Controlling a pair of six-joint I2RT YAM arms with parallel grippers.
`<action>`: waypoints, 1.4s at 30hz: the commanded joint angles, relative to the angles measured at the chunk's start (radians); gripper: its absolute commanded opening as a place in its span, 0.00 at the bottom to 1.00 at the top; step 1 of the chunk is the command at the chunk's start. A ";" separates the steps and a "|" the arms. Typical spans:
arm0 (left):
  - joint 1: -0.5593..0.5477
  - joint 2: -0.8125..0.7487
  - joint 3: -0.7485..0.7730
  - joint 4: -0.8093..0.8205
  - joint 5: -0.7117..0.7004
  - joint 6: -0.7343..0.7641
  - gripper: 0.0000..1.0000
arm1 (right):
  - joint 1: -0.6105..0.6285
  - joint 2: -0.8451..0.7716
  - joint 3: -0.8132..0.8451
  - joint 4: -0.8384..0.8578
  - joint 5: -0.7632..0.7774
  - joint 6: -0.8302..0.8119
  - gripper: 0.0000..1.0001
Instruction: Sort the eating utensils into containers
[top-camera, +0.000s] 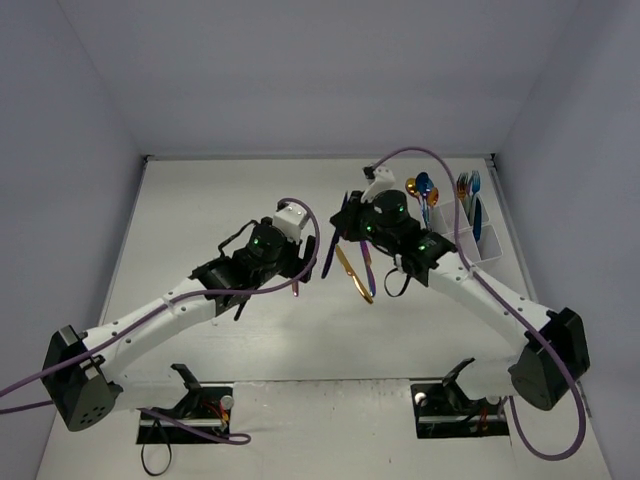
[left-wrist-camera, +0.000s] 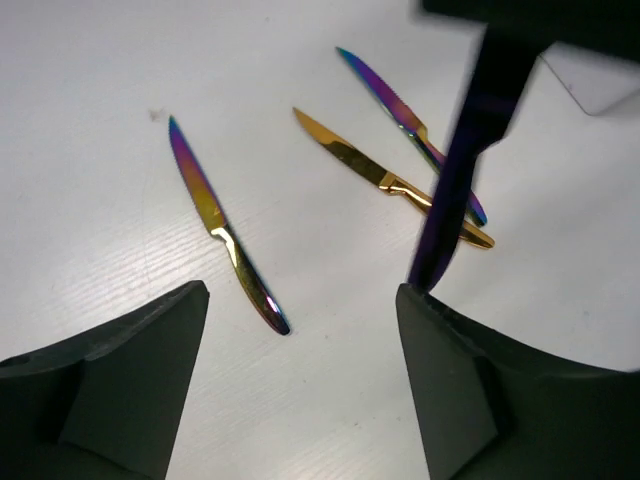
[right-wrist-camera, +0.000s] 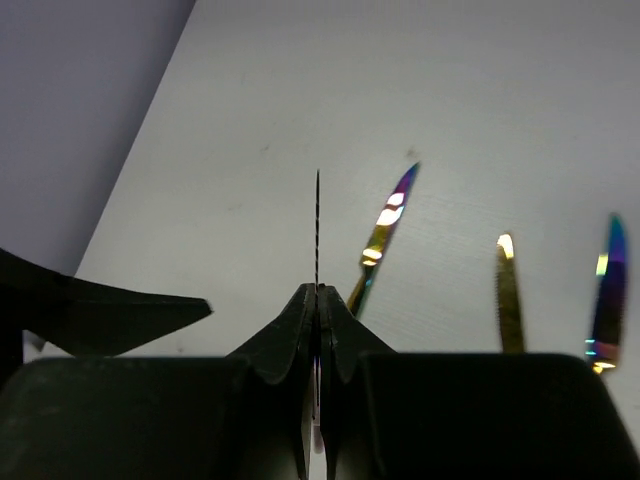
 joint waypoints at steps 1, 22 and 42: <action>0.004 -0.027 0.025 -0.031 -0.140 -0.053 0.77 | -0.103 -0.146 0.049 -0.054 0.199 -0.182 0.00; 0.069 0.033 -0.063 -0.217 -0.124 -0.215 0.84 | -0.748 -0.150 0.084 -0.071 0.328 -0.540 0.00; 0.103 0.131 -0.025 -0.196 -0.091 -0.256 0.84 | -0.821 0.001 -0.066 0.056 0.223 -0.482 0.05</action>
